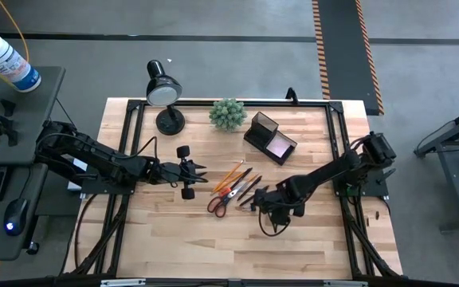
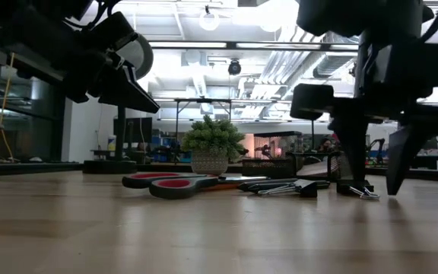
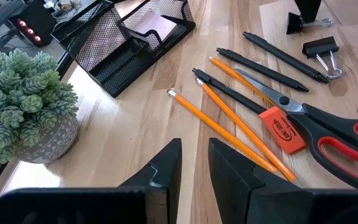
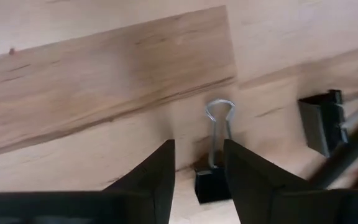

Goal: Pick and place office supplies into organizer
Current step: Put the right black binder clip into the black desk organizer

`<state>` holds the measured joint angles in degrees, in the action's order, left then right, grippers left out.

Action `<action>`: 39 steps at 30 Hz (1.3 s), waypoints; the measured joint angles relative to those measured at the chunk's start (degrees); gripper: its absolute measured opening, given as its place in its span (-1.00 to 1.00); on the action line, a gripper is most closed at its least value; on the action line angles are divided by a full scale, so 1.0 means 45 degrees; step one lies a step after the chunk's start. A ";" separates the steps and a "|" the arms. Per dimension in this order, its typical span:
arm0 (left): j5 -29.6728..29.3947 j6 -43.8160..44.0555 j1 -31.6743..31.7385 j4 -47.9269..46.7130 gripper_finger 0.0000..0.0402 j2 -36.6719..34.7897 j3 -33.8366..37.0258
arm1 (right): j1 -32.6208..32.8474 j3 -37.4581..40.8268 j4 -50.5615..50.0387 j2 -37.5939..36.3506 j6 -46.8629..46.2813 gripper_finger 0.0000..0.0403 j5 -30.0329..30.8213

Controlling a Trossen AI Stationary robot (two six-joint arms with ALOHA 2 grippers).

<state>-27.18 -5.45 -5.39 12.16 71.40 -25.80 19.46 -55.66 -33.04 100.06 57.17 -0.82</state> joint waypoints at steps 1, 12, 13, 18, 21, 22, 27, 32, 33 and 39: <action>0.0000 -0.0002 0.0000 0.0000 -0.67 0.0000 0.0000 | 0.0000 -0.0006 -0.0004 0.0095 -0.0005 -0.39 -0.0028; 0.0000 -0.0019 0.0000 -0.0073 -0.67 0.0000 0.0000 | -0.0102 -0.0029 0.0037 0.0319 -0.0021 -0.60 -0.0398; 0.0000 -0.0019 0.0000 -0.0073 -0.67 0.0000 0.0000 | -0.0119 -0.0024 0.0047 0.0319 -0.0044 -0.62 -0.0393; 0.0000 -0.0015 0.0000 -0.0073 -0.67 0.0000 0.0000 | -0.0251 -0.0010 0.0056 0.0329 -0.0921 -0.73 -0.0625; 0.0000 -0.0015 0.0000 -0.0073 -0.67 0.0000 0.0000 | -0.0267 -0.0005 0.0056 0.0334 -0.1259 -0.83 -0.0703; 0.0000 -0.0015 0.0000 -0.0071 -0.67 0.0000 0.0000 | -0.0267 -0.0005 0.0085 0.0334 -0.1375 -0.87 -0.0699; 0.0000 -0.0015 0.0000 -0.0068 -0.67 0.0000 0.0000 | -0.0267 -0.0005 0.0175 0.0338 -0.1872 -0.98 -0.0672; 0.0000 -0.0019 0.0010 -0.0068 -0.67 0.0000 0.0000 | -0.0253 -0.0005 0.0215 0.0348 -0.2695 -0.99 -0.0282; -0.0003 -0.0015 0.0007 -0.0068 -0.67 0.0000 0.0000 | -0.0243 -0.0010 0.0211 0.0348 -0.2705 -0.99 -0.0185; -0.0001 -0.0010 0.0010 -0.0073 -0.67 0.0000 0.0000 | -0.0270 -0.0562 -0.0062 0.0436 -0.2785 -1.00 0.0383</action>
<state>-27.18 -5.50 -5.34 11.84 71.40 -25.80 18.25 -58.19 -33.32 102.02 44.64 0.90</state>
